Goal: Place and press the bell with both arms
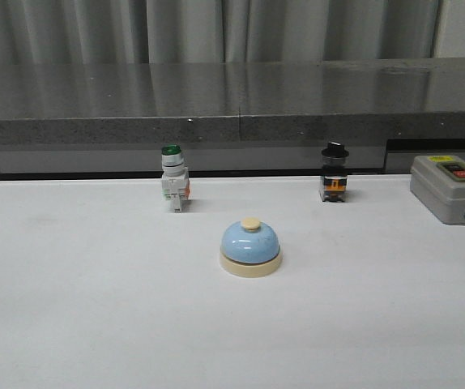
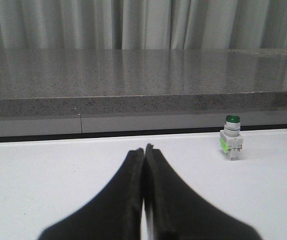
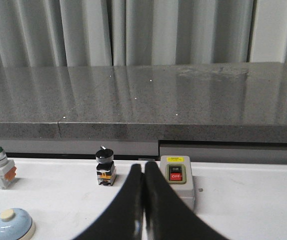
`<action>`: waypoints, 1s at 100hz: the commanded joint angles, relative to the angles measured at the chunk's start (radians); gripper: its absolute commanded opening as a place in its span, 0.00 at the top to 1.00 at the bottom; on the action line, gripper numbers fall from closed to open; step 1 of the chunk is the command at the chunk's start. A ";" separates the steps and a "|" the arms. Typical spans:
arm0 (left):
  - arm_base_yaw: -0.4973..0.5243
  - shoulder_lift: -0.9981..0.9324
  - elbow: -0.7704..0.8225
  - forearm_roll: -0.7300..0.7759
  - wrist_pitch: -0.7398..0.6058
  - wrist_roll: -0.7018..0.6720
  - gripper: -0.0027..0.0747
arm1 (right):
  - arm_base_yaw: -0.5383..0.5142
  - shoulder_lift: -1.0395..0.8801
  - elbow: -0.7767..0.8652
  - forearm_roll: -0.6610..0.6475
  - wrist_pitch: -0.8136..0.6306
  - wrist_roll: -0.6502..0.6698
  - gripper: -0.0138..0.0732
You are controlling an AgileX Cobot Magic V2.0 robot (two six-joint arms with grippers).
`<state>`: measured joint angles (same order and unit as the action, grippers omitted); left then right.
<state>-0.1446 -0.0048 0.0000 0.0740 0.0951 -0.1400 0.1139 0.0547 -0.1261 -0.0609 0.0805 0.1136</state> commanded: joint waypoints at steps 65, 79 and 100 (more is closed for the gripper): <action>0.000 -0.031 0.043 -0.001 -0.078 -0.010 0.99 | -0.008 -0.084 0.138 0.070 -0.205 -0.080 0.91; 0.000 -0.031 0.043 -0.001 -0.078 -0.010 0.99 | -0.008 -0.084 0.138 0.070 -0.206 -0.080 0.91; 0.000 -0.031 0.043 -0.001 -0.078 -0.010 0.99 | -0.008 -0.084 0.138 0.070 -0.202 -0.078 0.91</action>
